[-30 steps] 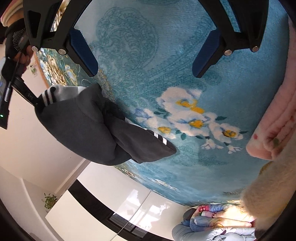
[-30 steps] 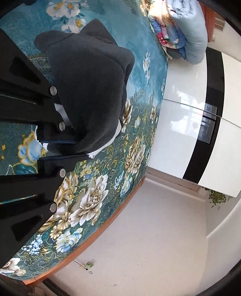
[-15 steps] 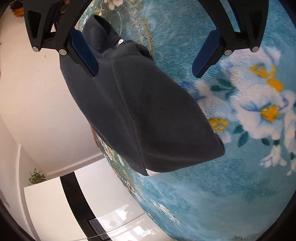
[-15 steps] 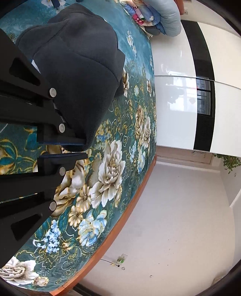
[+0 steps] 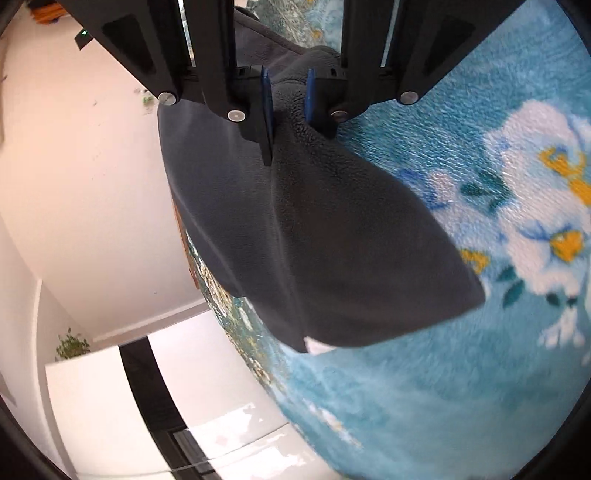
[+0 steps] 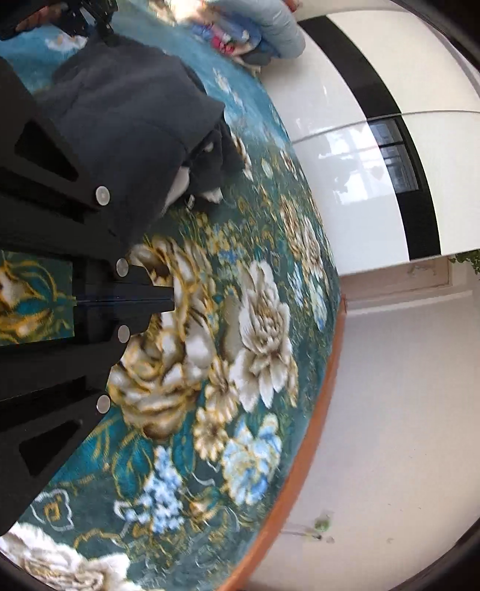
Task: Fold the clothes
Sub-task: 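Grasp the jacket edge with the right gripper while the left gripper grasps another edge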
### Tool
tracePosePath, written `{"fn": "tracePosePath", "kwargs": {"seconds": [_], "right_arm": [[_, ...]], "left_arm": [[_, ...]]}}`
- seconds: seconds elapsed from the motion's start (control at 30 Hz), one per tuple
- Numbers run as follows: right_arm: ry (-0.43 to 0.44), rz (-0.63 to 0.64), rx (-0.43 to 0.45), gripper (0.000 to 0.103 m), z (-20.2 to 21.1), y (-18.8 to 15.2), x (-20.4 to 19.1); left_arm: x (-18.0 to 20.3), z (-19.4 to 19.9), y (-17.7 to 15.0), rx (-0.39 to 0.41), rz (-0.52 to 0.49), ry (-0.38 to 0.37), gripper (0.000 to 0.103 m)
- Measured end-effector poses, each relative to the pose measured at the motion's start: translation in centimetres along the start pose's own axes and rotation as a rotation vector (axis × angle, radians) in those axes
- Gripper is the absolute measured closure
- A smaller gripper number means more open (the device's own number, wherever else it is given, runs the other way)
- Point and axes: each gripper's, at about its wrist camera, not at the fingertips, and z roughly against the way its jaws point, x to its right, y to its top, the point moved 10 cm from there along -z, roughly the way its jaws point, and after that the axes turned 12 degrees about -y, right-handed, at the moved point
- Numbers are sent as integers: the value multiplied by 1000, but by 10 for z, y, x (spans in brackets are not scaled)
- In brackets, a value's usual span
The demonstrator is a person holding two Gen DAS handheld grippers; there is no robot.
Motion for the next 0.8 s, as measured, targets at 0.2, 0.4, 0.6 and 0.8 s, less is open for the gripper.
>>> {"fn": "tracePosePath", "kwargs": {"seconds": [0.2, 0.4, 0.6, 0.8], "right_arm": [[146, 109, -113, 98, -8, -45, -32], [159, 109, -109, 54, -28, -49, -45], [90, 210, -59, 54, -50, -40, -52], [110, 237, 42, 70, -40, -25, -69]], "left_arm": [[8, 11, 9, -16, -31, 9, 89], [-17, -15, 19, -37, -1, 1, 89], [-29, -20, 37, -33, 1, 2, 89], [-30, -26, 50, -19, -39, 46, 89]]}}
